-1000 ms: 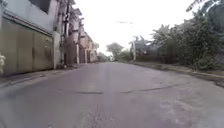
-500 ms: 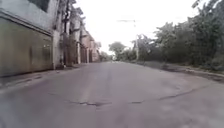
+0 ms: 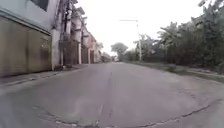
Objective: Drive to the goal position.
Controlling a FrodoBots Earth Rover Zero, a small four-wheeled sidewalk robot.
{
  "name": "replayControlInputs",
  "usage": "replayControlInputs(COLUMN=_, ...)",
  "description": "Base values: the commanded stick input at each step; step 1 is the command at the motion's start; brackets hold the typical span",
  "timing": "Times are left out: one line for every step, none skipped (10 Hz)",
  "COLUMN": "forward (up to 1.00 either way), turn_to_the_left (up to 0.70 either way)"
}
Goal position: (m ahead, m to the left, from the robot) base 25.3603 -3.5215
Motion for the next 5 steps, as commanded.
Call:
replayControlInputs(forward=1.00, turn_to_the_left=0.08)
replayControlInputs(forward=1.00, turn_to_the_left=0.08)
replayControlInputs(forward=1.00, turn_to_the_left=0.08)
replayControlInputs(forward=1.00, turn_to_the_left=0.08)
replayControlInputs(forward=1.00, turn_to_the_left=0.08)
